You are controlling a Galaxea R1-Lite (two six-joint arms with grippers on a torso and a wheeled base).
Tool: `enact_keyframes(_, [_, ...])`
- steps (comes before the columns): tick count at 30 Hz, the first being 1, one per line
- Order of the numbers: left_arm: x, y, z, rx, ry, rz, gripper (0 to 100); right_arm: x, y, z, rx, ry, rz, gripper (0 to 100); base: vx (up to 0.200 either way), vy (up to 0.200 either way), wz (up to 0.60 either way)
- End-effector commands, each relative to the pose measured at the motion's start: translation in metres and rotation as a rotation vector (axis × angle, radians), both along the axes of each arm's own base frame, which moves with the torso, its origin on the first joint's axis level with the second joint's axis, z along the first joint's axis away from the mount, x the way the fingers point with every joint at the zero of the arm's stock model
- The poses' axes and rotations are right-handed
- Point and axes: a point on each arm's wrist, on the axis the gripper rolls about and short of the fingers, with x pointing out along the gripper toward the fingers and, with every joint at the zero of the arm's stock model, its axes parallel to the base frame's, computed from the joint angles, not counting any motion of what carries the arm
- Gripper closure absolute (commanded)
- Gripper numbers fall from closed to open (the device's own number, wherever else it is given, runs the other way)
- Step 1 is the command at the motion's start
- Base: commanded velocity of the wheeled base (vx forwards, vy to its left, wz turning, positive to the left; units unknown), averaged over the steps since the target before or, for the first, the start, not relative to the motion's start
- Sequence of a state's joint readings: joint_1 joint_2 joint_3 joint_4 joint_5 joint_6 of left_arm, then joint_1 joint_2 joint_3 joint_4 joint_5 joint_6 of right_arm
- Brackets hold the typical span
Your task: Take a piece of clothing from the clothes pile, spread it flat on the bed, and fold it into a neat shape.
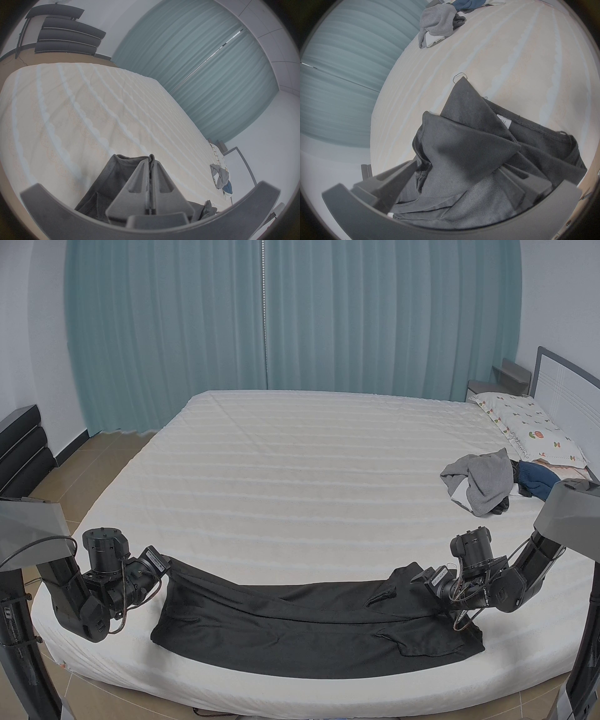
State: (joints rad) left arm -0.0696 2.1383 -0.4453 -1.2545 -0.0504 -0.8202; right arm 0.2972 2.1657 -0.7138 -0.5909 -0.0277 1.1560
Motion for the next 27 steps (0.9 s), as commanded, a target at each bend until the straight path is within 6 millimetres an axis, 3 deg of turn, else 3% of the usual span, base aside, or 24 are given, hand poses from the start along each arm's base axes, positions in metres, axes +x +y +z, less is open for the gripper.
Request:
enact_keyframes(1, [0.0,0.001,0.002,-0.001,-0.006,0.002,100,-0.002,0.002,0.001,-0.002,0.001,0.006,100,0.0,0.0,0.0])
enact_keyframes(10, [0.001,0.001,0.003,0.0,-0.011,0.0,100,-0.003,-0.002,0.004,-0.008,0.001,-0.002,100,0.0,0.0,0.0])
enact_keyframes(18, [0.005,0.002,0.006,0.007,-0.022,-0.001,100,0.01,-0.013,0.026,0.01,-0.071,-0.038,100,0.0,0.0,0.0])
enact_keyframes(24, [0.024,0.004,0.015,0.042,-0.067,-0.008,100,0.04,-0.024,0.056,0.022,-0.135,-0.081,100,0.0,0.0,0.0])
enact_keyframes(27, [0.043,0.007,0.026,0.04,-0.068,0.005,100,0.058,-0.022,0.071,0.026,-0.177,-0.078,100,0.0,0.0,0.0])
